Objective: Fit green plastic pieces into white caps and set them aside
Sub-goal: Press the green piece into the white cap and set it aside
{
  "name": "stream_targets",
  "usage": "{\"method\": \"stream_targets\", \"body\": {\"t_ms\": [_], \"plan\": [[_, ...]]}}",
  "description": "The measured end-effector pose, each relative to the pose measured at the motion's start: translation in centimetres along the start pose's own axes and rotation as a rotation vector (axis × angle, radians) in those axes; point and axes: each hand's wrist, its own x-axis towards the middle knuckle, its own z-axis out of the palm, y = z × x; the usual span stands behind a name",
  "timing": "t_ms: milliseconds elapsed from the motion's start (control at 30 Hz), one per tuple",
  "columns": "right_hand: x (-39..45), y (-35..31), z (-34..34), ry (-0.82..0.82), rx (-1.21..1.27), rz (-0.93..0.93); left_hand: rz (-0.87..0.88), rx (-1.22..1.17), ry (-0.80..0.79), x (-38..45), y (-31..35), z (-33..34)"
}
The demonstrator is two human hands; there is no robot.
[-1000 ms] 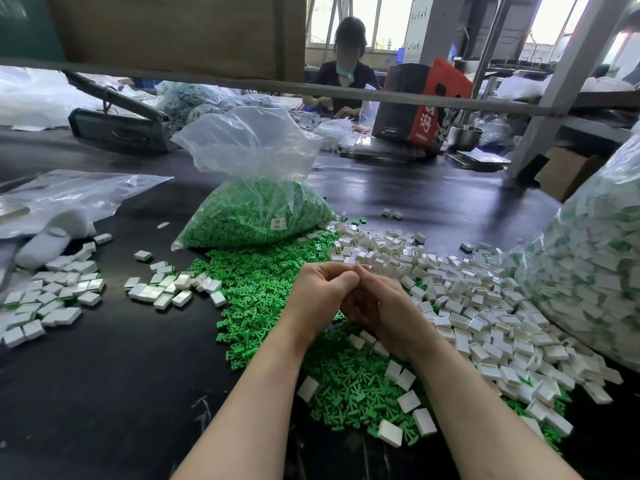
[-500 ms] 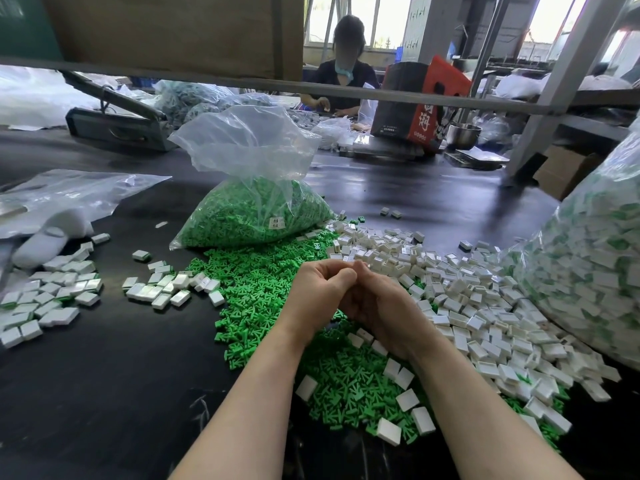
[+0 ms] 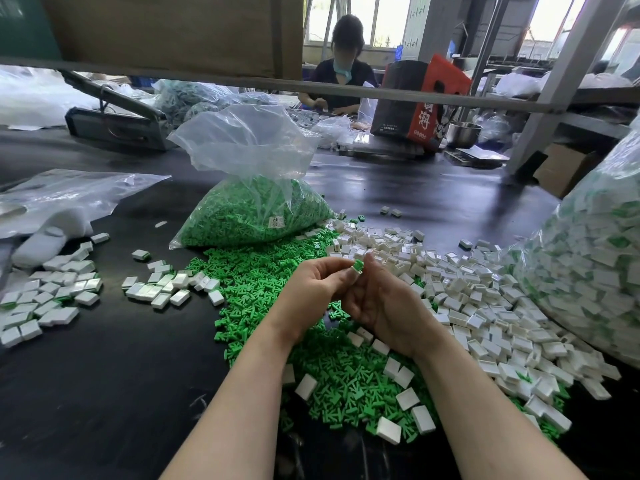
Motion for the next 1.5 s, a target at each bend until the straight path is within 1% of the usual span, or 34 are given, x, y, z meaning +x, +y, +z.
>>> {"method": "stream_targets", "body": {"t_ms": [267, 533, 700, 867, 1067, 1200, 1300, 1500], "plan": [[-0.35, 0.06, -0.25, -0.024, 0.065, -0.012, 0.020, 0.001, 0.015, 0.30, -0.31, 0.17], [-0.45, 0.09, -0.39, -0.035, 0.026, -0.012, 0.030, 0.064, 0.049, 0.41, -0.54, 0.23], [-0.31, 0.33, -0.64, -0.056, 0.093, -0.025, 0.042, 0.097, 0.048, 0.36, -0.28, 0.44], [0.02, 0.35, -0.30, -0.081, 0.048, -0.024, 0.048, 0.132, 0.104, 0.29, -0.30, 0.49], [-0.06, 0.16, -0.14, -0.122, 0.071, -0.026, 0.031, 0.134, 0.128, 0.32, -0.16, 0.66], [-0.13, 0.13, 0.04, -0.122, 0.050, -0.035, 0.017, 0.116, 0.148, 0.38, -0.24, 0.74], [-0.04, 0.15, 0.10, -0.091, 0.005, -0.019, 0.022, 0.151, 0.171, 0.42, -0.42, 0.92], [-0.15, 0.13, 0.24, -0.056, 0.003, -0.051, 0.032, 0.167, 0.146, 0.22, -0.27, 0.97]]}}
